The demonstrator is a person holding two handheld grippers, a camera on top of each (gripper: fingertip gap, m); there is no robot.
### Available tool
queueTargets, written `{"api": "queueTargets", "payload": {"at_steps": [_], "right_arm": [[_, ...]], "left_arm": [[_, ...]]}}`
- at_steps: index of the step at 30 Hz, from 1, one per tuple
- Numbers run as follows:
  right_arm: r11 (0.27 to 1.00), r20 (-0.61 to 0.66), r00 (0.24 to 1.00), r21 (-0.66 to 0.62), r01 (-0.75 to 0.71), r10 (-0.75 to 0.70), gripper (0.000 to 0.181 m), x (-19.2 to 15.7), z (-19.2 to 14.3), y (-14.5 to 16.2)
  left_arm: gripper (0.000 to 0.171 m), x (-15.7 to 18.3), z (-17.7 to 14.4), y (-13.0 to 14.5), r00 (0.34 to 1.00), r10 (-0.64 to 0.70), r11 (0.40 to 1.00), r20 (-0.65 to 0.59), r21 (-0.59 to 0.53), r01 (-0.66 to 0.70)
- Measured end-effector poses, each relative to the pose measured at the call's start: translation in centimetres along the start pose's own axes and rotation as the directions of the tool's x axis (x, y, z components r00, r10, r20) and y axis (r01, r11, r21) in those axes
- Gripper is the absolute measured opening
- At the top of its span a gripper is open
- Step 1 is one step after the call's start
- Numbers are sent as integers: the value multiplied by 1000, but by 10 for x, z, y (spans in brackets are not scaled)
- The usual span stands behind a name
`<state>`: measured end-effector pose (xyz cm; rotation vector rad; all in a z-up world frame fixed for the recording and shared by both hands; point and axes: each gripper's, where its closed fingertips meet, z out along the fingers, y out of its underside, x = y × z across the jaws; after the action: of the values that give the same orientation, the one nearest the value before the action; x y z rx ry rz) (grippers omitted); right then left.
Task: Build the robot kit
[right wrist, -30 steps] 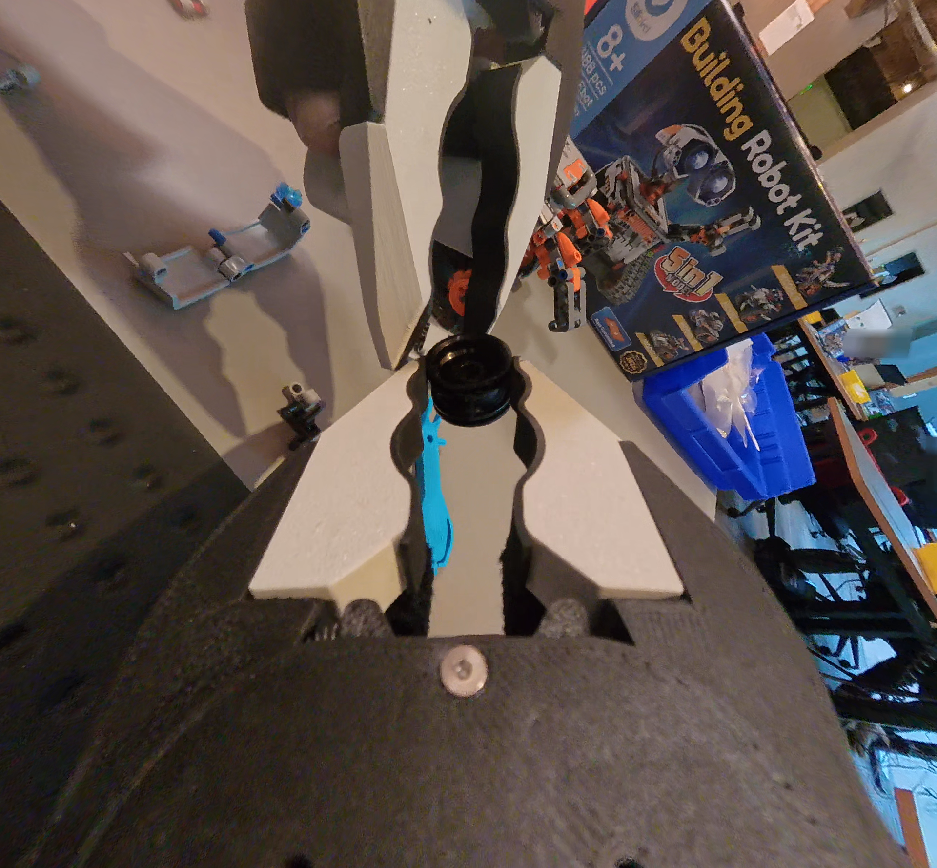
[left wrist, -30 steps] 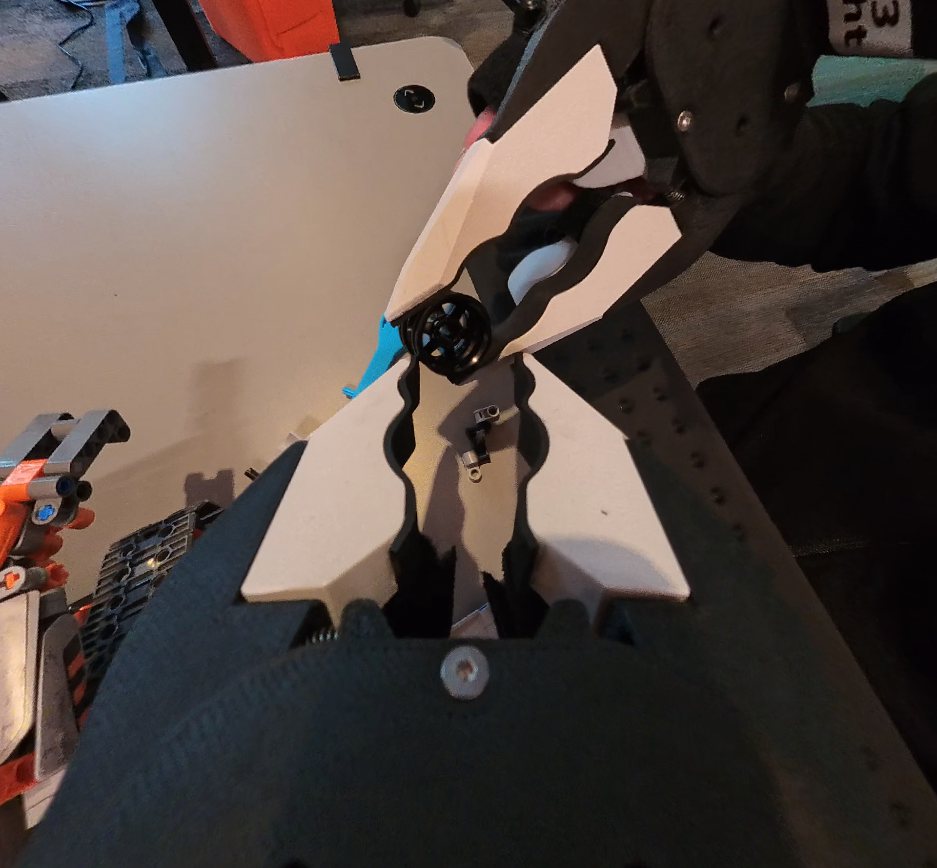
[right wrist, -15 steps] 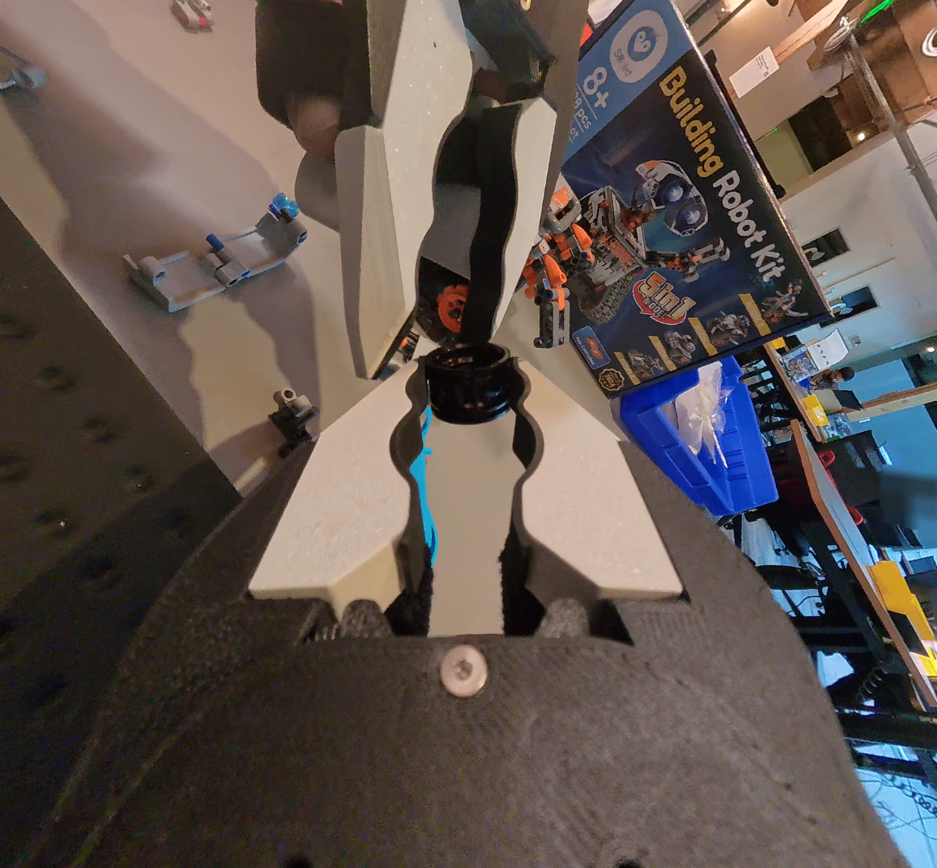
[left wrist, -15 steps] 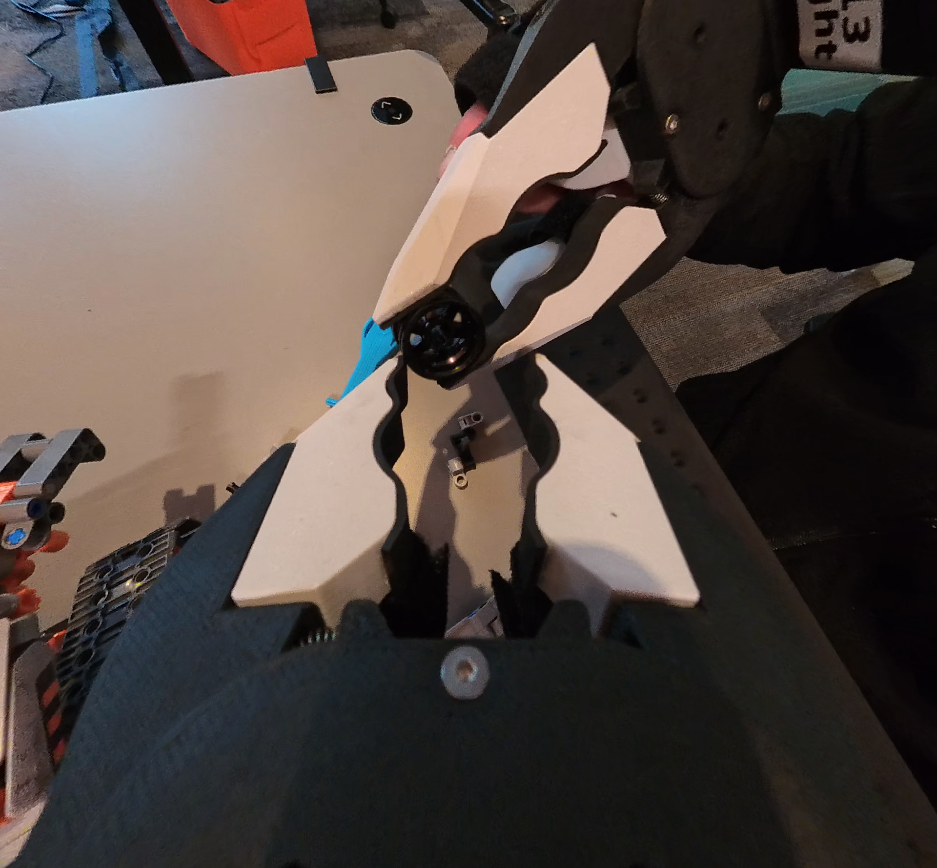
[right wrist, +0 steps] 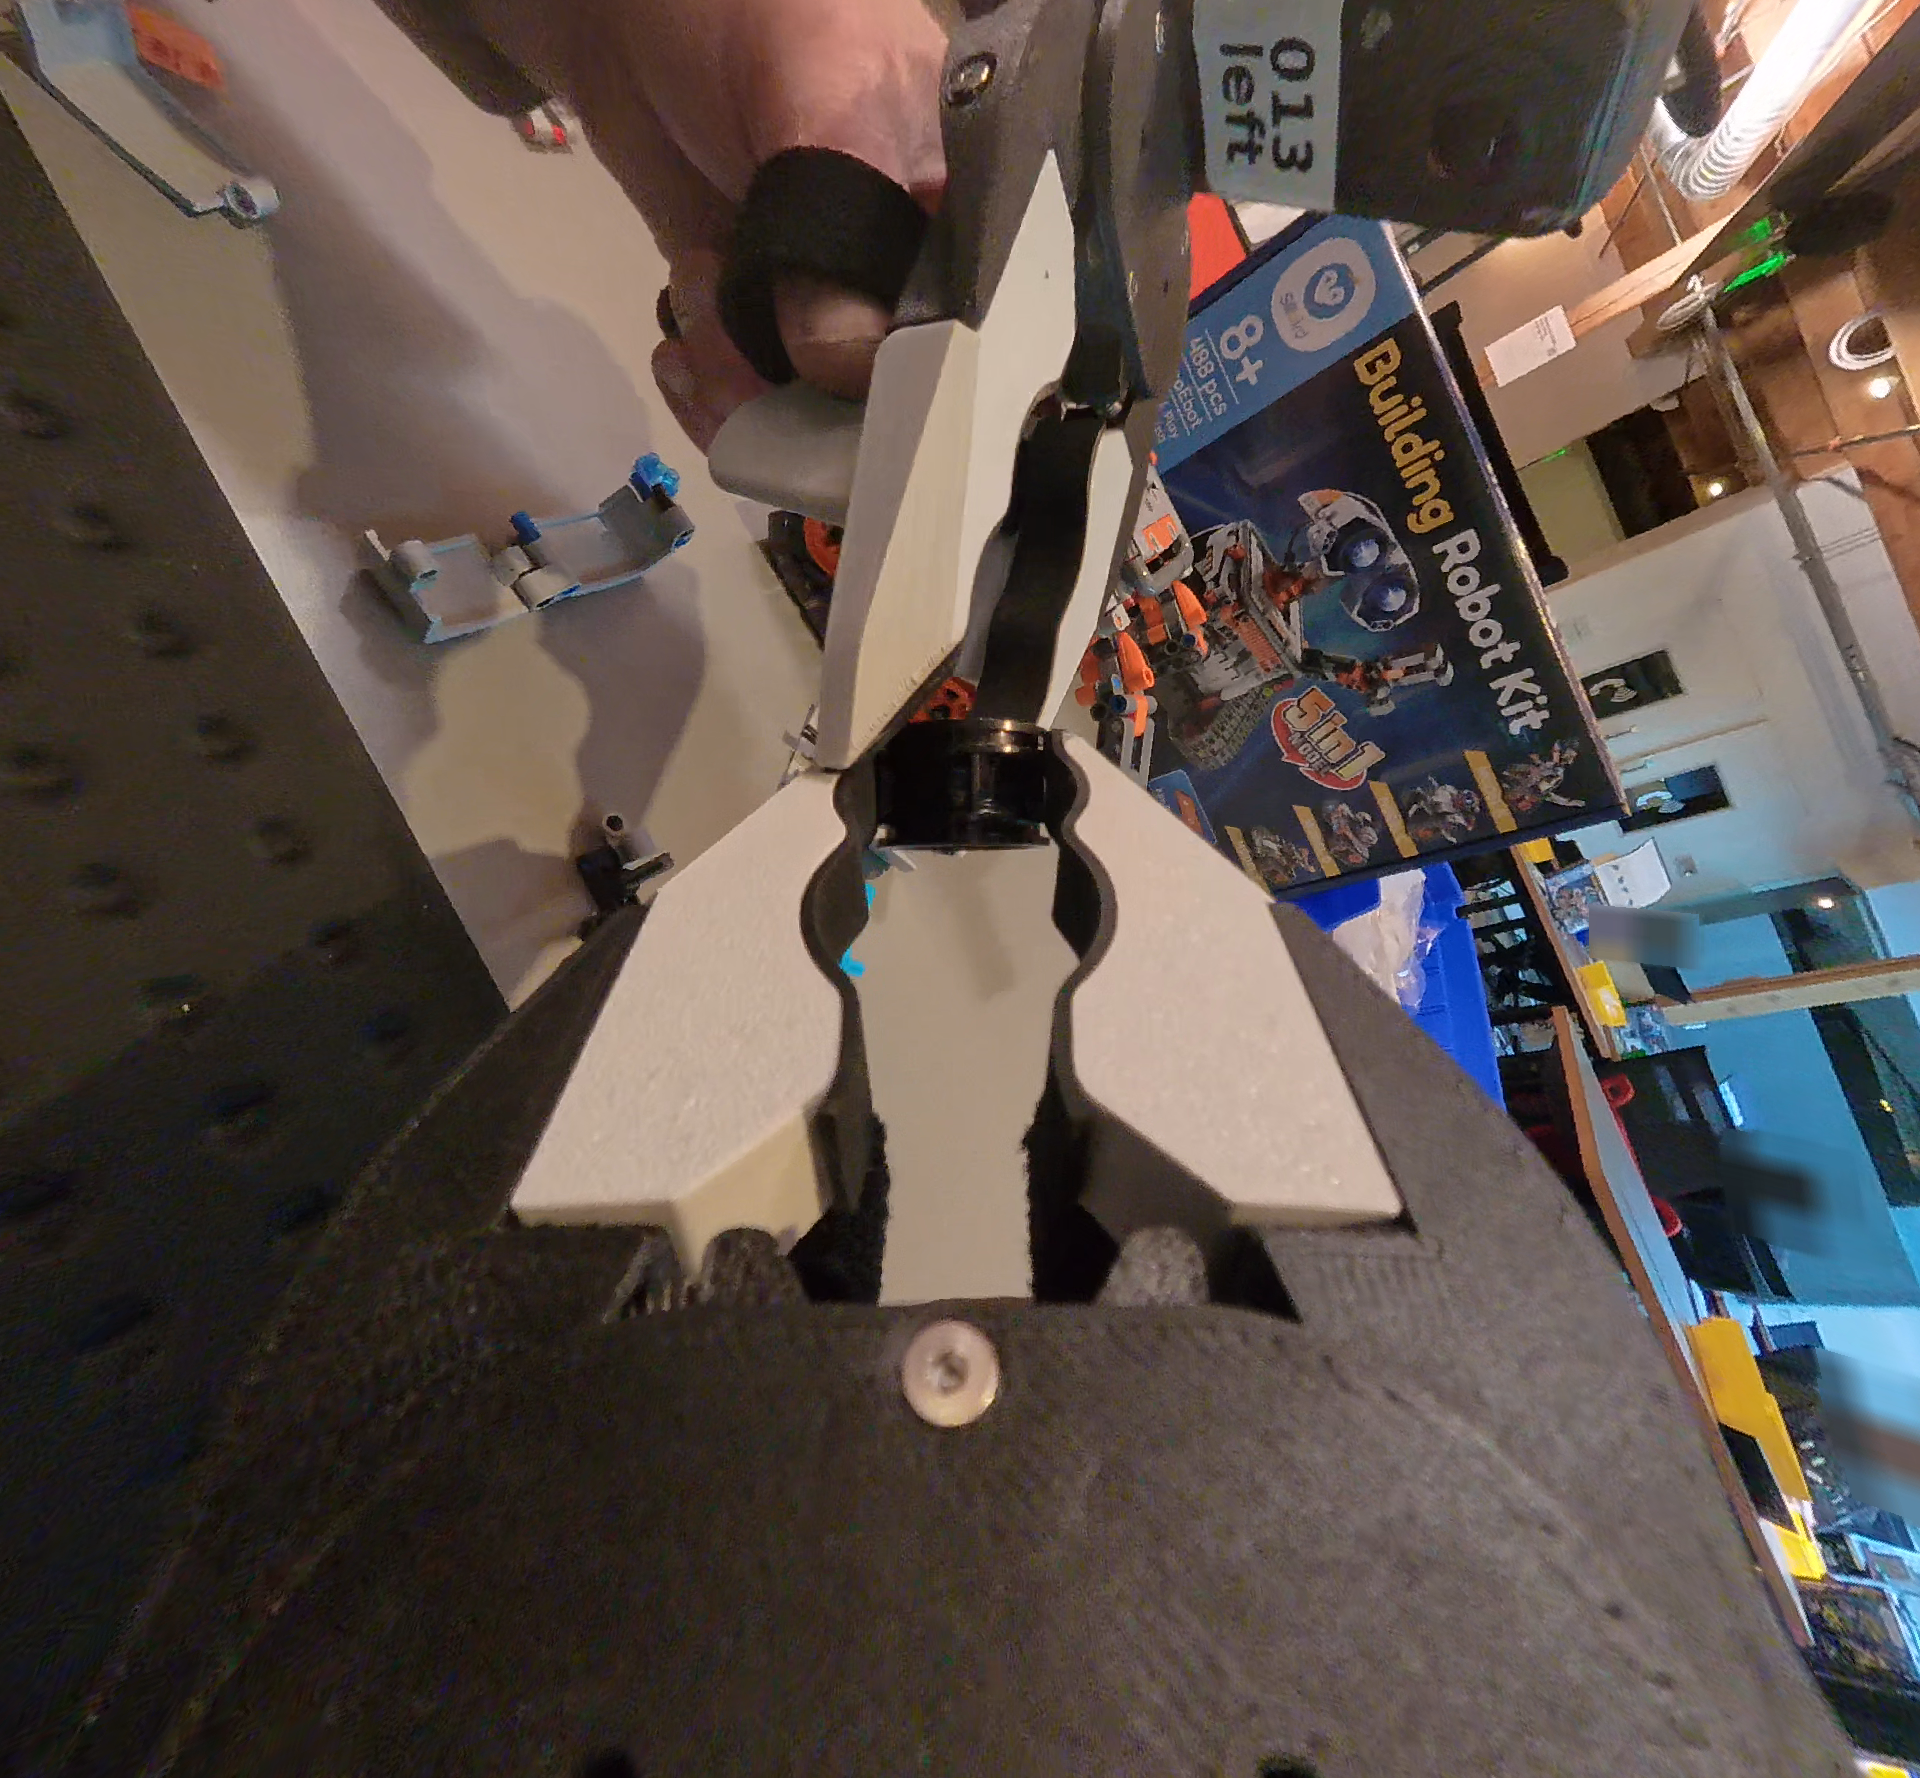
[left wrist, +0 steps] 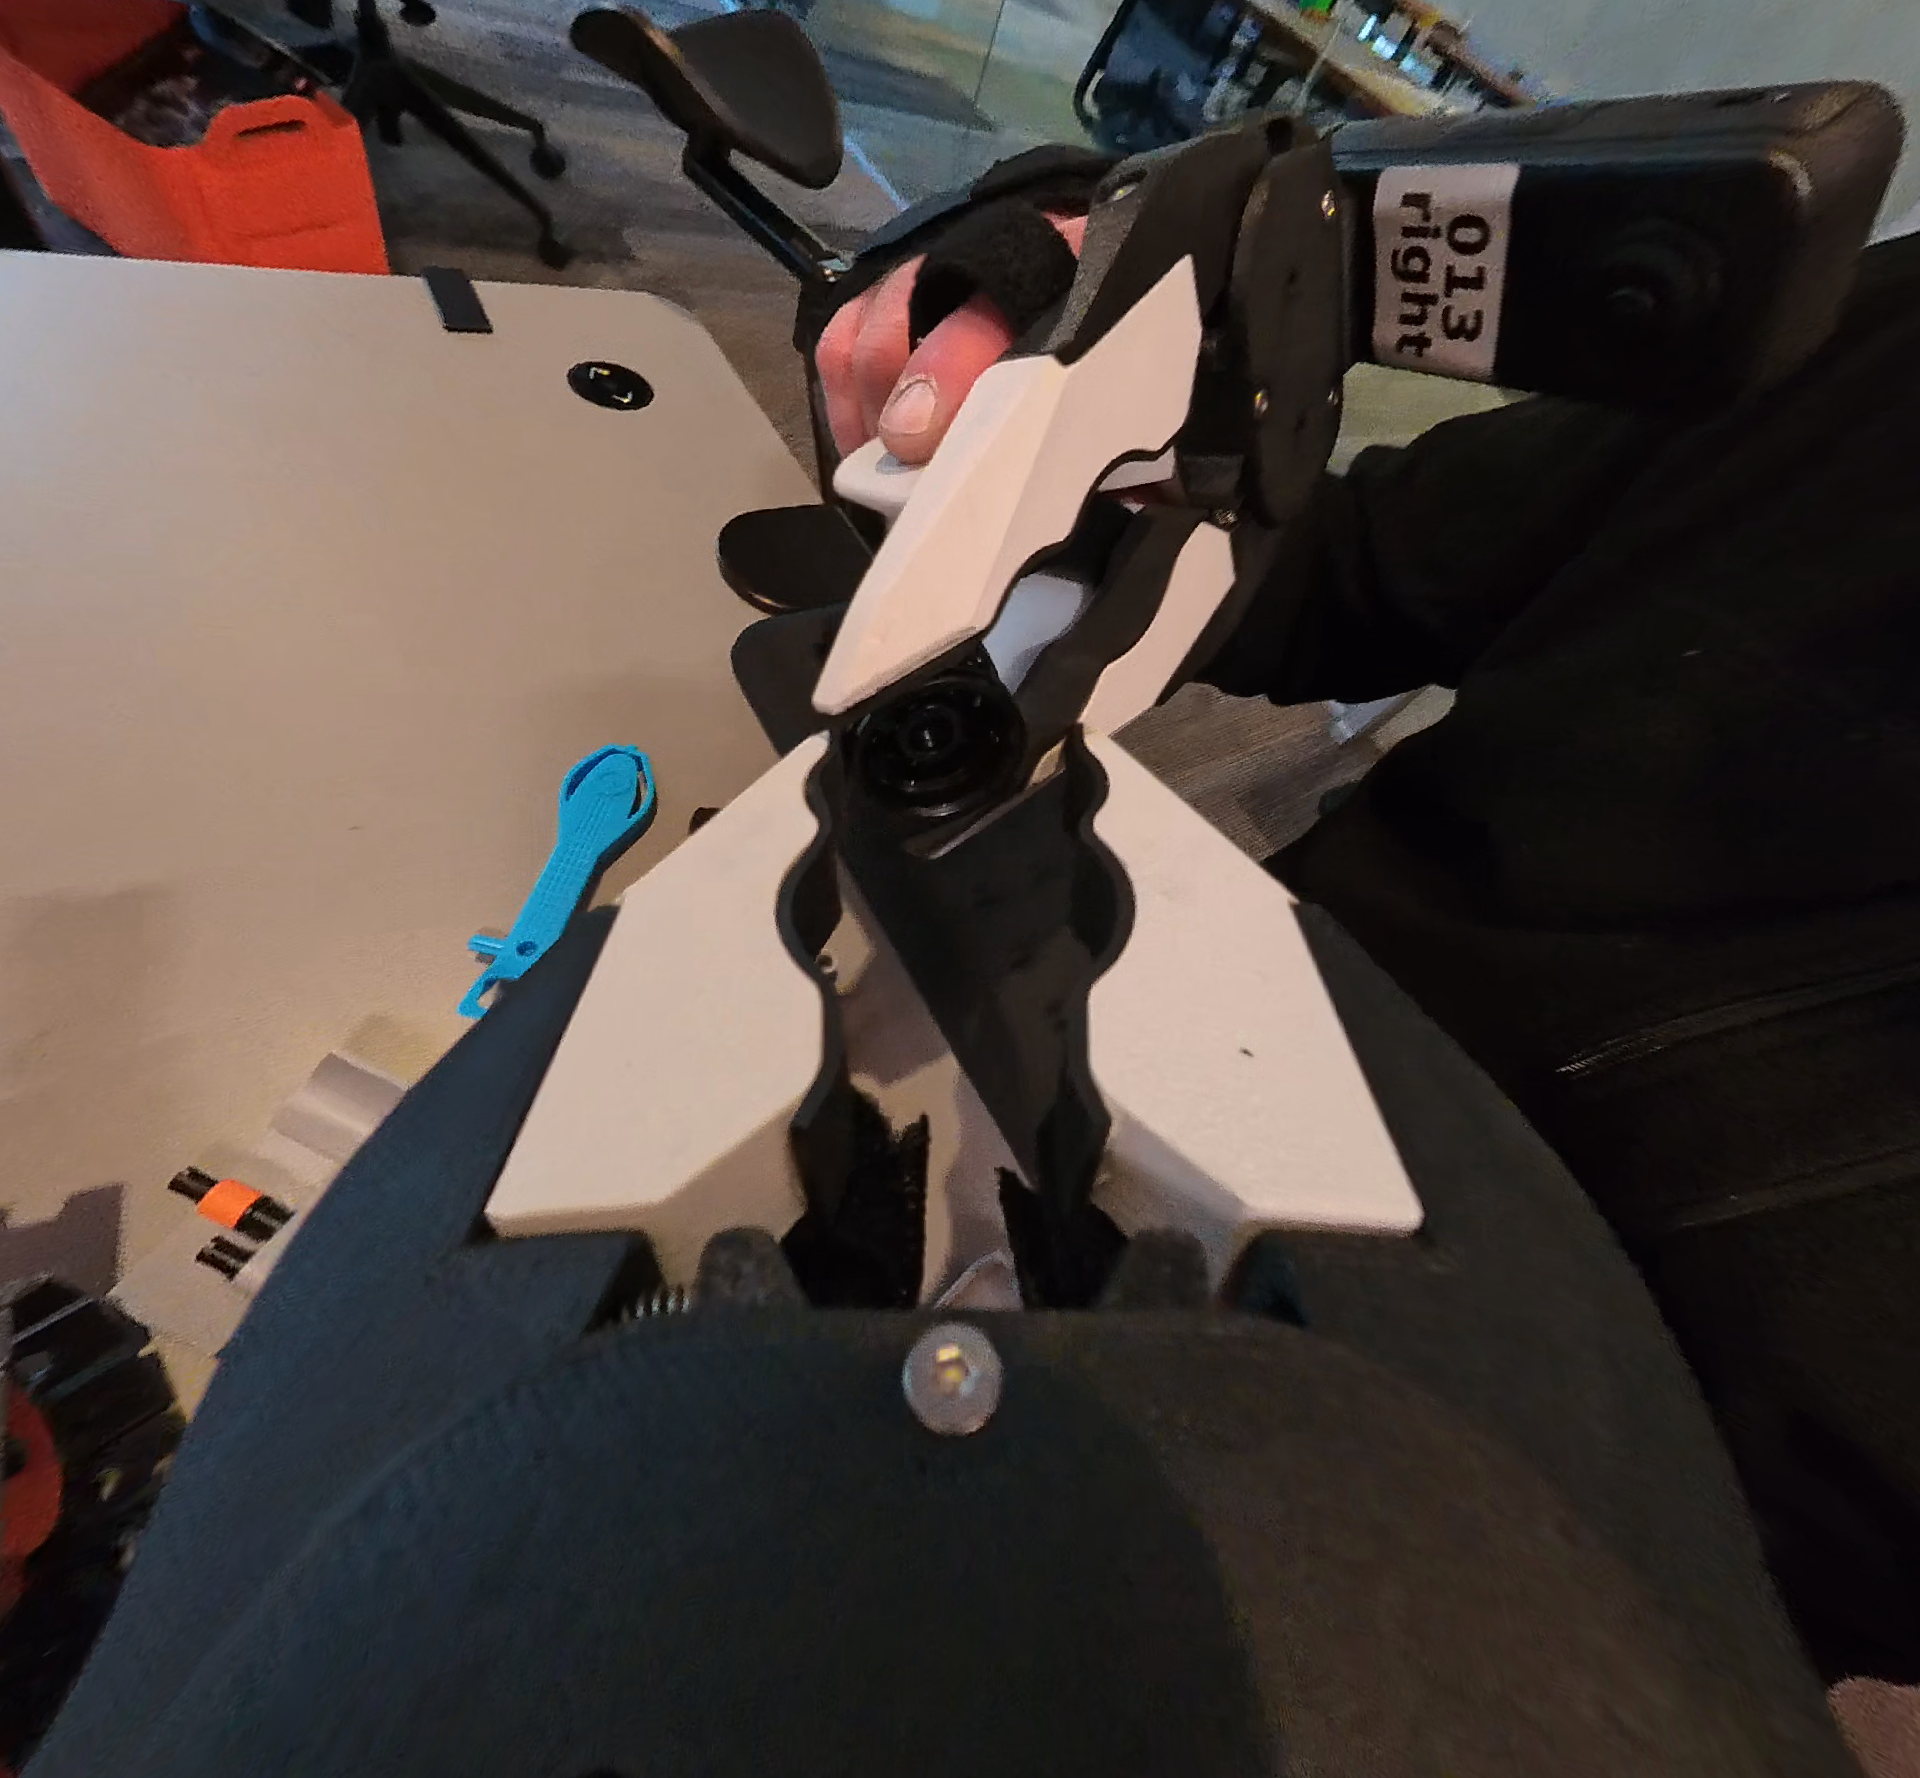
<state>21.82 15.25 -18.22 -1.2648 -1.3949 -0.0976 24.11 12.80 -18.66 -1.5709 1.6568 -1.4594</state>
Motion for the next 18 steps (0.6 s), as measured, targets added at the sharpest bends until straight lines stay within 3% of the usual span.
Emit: {"api": "queueTargets", "payload": {"at_steps": [7,18], "right_arm": [[999,-3,1000,41,-9,9,30,2,-3,-6],[996,11,998,62,-58,57,35,4,-4,-5]], "left_arm": [[33,4,-3,-6,995,-32,996,-94,83,40],[30,2,-5,-8,996,-23,995,-88,92,31]]}}
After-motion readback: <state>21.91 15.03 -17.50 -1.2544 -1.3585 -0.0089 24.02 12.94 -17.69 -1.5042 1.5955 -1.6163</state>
